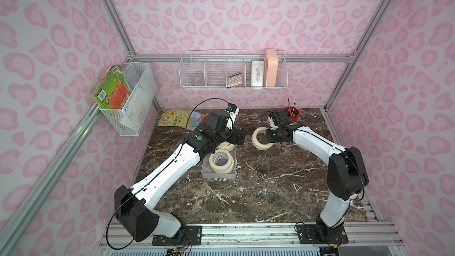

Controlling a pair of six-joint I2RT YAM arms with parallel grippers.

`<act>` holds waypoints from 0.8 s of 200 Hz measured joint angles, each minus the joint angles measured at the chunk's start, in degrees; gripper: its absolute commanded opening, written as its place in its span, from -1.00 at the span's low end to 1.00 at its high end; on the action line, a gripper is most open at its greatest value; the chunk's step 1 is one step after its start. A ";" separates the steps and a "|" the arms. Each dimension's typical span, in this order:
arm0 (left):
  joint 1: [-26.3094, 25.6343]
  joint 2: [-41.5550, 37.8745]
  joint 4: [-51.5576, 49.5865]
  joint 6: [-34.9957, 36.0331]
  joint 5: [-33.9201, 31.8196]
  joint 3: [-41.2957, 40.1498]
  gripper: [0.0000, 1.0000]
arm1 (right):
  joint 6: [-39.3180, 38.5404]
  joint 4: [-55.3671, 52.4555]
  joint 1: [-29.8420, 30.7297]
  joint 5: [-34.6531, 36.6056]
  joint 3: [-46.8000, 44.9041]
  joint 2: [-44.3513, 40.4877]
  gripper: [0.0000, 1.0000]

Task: Take out the art tape in the storage box
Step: Place the art tape at the center of the board.

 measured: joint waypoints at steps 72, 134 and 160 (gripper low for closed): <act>13.33 -0.26 0.83 -2.34 2.62 -9.90 0.57 | -2.64 5.31 -12.98 -1.33 -3.67 9.38 -1.00; 17.64 2.97 0.83 -3.28 1.01 -10.99 0.62 | -2.19 5.46 -18.21 -5.27 2.23 14.58 -1.00; 17.81 5.88 0.17 -3.28 0.61 -9.94 0.66 | -2.25 5.05 -18.03 -4.83 2.67 14.67 -0.68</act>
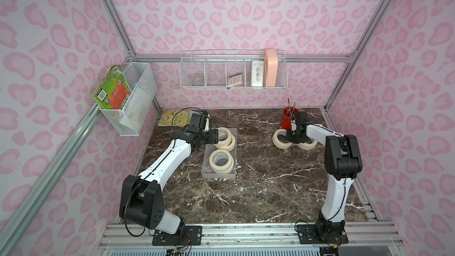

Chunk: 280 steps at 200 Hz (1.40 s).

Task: Take out the art tape in the storage box
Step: Place the art tape at the center of the board, then pick up the art tape from the storage box.

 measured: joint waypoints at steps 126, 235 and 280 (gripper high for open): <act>0.02 14.21 -3.63 1.31 -6.29 9.03 0.61 | 0.11 0.74 15.10 12.83 -16.17 -32.02 0.19; 0.00 25.86 -2.71 1.70 -8.15 17.46 0.18 | 3.04 -1.73 25.20 11.78 -18.14 -35.04 -0.01; -0.33 28.39 -2.75 1.49 -8.00 18.16 -0.48 | 3.17 -2.32 26.34 11.61 -17.53 -34.71 -0.05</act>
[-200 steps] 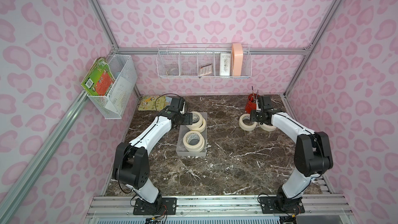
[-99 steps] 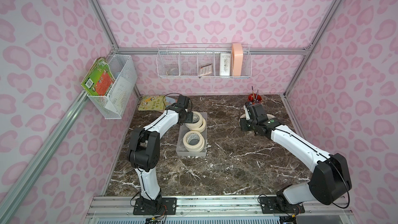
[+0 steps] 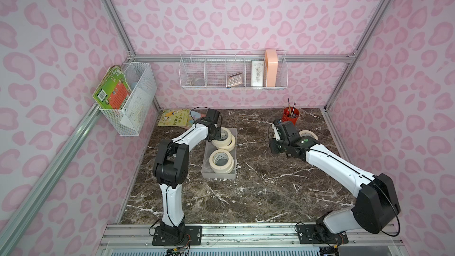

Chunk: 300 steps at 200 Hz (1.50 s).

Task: Take out the art tape in the storage box
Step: Pick up the art tape from the storage box.

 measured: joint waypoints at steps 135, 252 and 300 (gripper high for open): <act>-12.33 -12.76 -4.83 1.36 -7.34 -3.02 -1.00 | -0.11 1.14 7.96 -8.15 23.04 16.68 0.11; -17.18 -14.99 -5.51 0.28 -8.04 -3.15 -0.62 | 0.61 2.34 6.62 -11.28 22.82 22.16 -1.00; -17.59 -20.28 -1.68 -0.11 -6.47 -6.14 0.83 | 1.14 1.90 5.20 -9.03 22.51 21.49 -1.00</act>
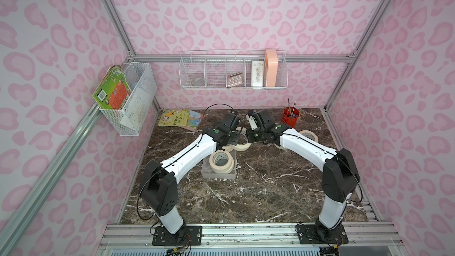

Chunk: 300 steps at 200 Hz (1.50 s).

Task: Take out the art tape in the storage box
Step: Pick up the art tape from the storage box, then place the art tape at the center of the board.

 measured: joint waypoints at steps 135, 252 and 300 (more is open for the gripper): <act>5.81 -20.85 1.31 0.94 14.75 -19.34 0.78 | 1.86 -0.46 -24.70 8.41 -36.33 -23.93 -1.00; 10.43 -17.51 -2.05 -4.31 16.57 -24.35 0.62 | 1.20 5.75 -51.69 3.87 -43.39 -21.49 -1.00; 10.43 -17.70 -3.50 -4.63 13.60 -24.90 0.49 | 1.09 10.69 -50.21 3.93 -41.46 -16.15 -1.00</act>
